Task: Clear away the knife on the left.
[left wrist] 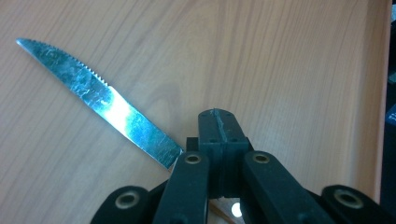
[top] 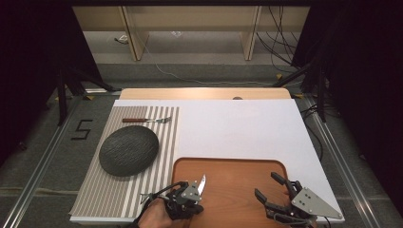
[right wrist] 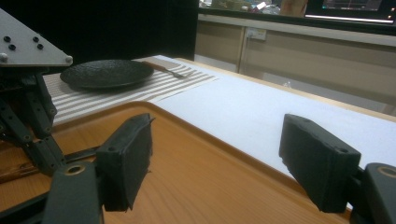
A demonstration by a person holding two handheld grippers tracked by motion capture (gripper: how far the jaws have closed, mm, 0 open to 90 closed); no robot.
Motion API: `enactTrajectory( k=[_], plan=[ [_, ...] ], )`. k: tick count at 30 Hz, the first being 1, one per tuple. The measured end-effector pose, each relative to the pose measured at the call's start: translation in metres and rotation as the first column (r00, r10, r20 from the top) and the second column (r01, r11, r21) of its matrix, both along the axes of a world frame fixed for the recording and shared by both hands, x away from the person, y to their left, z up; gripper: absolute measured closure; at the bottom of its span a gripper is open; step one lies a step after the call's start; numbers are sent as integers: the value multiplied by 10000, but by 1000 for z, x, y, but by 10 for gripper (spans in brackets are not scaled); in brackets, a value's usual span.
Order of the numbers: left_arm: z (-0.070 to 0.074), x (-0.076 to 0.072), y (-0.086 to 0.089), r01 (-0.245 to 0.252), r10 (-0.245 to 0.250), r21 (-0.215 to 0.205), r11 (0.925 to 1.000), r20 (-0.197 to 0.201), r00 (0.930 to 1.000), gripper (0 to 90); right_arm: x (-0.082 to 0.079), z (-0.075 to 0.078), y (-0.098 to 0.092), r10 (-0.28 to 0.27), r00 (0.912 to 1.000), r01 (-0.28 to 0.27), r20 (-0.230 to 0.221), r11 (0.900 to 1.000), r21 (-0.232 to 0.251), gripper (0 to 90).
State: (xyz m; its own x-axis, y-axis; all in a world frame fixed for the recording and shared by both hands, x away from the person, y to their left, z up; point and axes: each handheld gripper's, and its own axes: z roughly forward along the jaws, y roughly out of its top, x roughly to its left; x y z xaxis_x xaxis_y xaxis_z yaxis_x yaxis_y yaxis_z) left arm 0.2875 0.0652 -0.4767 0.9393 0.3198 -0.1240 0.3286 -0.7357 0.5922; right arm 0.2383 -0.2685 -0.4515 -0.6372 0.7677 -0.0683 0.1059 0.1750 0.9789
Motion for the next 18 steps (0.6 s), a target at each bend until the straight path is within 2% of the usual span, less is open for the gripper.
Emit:
enactTrajectory(
  k=[10, 18],
  plan=[
    [0, 4, 13, -272, 272, 75, 9996, 15, 9996, 899, 0, 0, 0, -6, 10000, 6, -1, 10000, 7, 268],
    [0, 6, 27, -670, 670, 69, 9977, -3, 9978, 899, 0, 0, 0, -2, 10000, 2, -3, 10000, 2, 268]
  ],
)
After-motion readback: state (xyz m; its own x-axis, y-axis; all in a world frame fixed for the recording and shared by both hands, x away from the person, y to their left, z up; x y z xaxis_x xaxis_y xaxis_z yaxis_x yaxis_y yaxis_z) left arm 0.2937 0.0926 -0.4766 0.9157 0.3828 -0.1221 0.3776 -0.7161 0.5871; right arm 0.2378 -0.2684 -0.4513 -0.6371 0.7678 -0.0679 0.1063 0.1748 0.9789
